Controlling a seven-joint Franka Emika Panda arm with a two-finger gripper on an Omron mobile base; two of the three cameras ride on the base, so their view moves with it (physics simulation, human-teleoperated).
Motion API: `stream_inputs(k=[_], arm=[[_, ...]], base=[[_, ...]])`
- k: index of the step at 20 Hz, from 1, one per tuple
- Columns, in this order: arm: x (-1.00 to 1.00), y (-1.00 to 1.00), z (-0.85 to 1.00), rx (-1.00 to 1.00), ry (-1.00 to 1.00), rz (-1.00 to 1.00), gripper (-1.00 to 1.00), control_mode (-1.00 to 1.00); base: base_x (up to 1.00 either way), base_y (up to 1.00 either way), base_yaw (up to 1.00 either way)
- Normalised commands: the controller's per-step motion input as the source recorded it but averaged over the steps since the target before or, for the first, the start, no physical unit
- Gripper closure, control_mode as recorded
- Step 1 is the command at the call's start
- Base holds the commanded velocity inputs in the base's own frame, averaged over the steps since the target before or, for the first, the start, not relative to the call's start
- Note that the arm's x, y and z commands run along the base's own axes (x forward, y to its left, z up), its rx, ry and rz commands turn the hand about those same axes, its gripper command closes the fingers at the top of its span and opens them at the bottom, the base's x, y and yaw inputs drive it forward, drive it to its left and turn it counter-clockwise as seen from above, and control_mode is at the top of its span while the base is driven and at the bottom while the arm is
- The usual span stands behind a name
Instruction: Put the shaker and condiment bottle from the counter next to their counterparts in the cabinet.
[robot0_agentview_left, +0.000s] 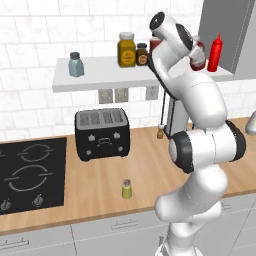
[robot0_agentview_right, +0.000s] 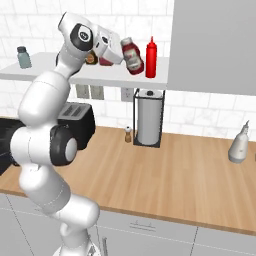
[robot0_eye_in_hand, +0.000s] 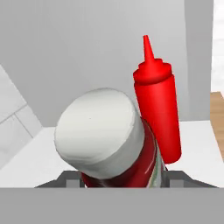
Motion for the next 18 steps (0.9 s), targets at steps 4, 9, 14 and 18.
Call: stream_inputs(k=[4,9,14,18], arm=[[0.22,-0.06,-0.22,0.0,0.02,-0.14,-1.0,-1.0],[0.0,-0.21,-0.14,0.0,0.0,-0.13,-1.0,-1.0],[-0.01,-0.27,-0.1,0.0,0.0,-0.13,-1.0,-1.0],[0.0,-0.03,-0.21,0.0,-0.01,-0.12,-1.0,-1.0]], base=[[0.0,0.0,0.0],[0.0,0.0,0.0],[0.0,0.0,0.0],[0.0,0.0,0.0]])
